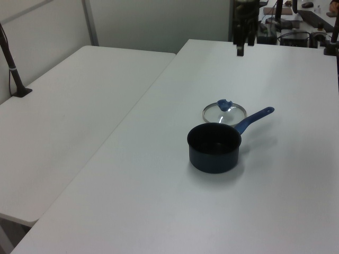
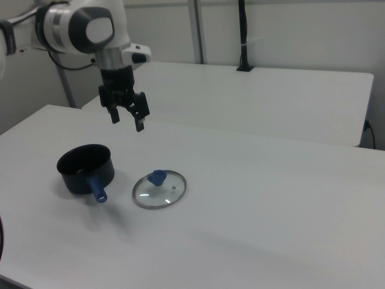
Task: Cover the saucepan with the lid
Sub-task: 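Move the gripper down over the blue knob of the glass lid, then close the gripper on the blue knob of the glass lid, then lift the glass lid up off the table by its knob, then carry the lid over the black saucepan and lower it onto the rim, then open the gripper to release the knob of the seated lid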
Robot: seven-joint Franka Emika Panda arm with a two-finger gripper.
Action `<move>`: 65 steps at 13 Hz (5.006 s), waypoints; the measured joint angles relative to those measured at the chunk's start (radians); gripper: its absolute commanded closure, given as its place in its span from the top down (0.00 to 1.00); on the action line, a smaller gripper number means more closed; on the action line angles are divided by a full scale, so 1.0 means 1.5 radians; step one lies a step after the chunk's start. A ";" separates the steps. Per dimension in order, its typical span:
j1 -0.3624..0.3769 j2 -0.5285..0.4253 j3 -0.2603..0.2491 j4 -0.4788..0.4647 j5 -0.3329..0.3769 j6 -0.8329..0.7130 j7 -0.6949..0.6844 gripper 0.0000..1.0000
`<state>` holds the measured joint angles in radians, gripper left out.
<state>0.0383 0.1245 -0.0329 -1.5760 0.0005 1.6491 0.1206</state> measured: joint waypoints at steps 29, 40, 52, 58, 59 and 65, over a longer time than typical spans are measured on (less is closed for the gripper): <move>0.062 0.227 -0.089 -0.015 -0.006 0.190 -0.061 0.40; 0.114 0.179 -0.161 0.090 0.037 0.063 -0.043 0.40; 0.357 0.183 -0.180 0.097 0.067 0.063 0.125 0.41; 0.381 0.216 -0.171 0.100 0.067 0.063 0.127 0.42; 0.384 0.220 -0.170 0.100 0.067 0.063 0.127 0.42; 0.387 0.233 -0.168 0.104 0.067 0.064 0.128 0.43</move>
<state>0.6192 0.4742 -0.2856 -1.4203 0.1007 1.7444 0.3127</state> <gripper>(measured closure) 0.383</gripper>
